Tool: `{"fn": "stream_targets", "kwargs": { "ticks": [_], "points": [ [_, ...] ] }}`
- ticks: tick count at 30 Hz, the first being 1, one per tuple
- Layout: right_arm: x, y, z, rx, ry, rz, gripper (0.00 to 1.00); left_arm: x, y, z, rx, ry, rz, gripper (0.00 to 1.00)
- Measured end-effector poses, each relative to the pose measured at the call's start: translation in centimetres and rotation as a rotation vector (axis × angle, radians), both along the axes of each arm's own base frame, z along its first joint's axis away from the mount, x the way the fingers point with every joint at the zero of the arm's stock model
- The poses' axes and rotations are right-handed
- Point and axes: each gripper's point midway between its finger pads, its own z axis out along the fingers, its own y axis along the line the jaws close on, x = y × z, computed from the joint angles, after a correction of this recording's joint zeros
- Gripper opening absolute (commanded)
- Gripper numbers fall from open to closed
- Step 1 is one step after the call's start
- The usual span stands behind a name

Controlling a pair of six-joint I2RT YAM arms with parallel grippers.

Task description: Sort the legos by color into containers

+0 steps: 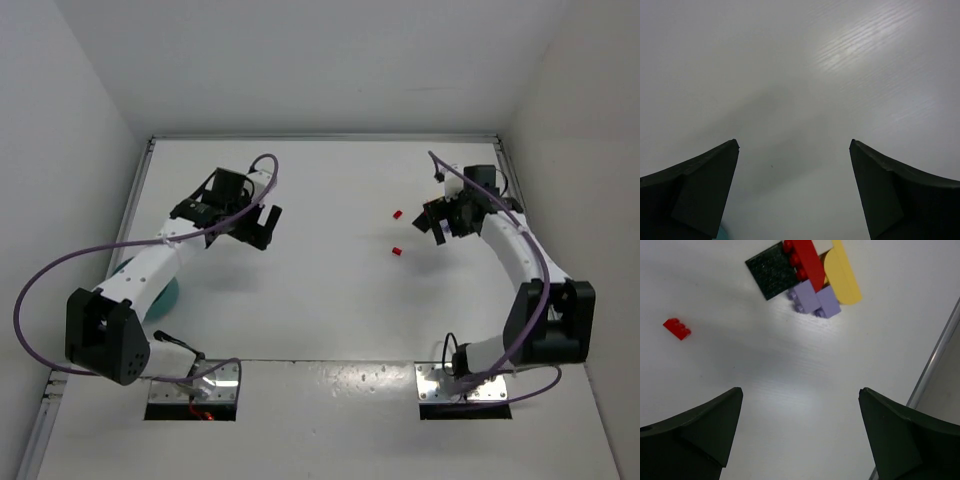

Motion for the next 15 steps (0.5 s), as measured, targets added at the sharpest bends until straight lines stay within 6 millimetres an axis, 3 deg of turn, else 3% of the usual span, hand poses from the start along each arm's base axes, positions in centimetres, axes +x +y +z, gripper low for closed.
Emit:
{"fn": "stream_targets", "kwargs": {
  "ticks": [8,15],
  "points": [
    [6.3,-1.8,-0.5,0.012,0.096,0.176,1.00,-1.3,-2.8,0.3,-0.094,0.022,-0.188,1.00],
    [8.6,-2.7,-2.5,0.068,0.211,0.308,1.00,-1.3,-4.0,-0.1,-0.125,0.054,-0.245,1.00]
  ]
}}
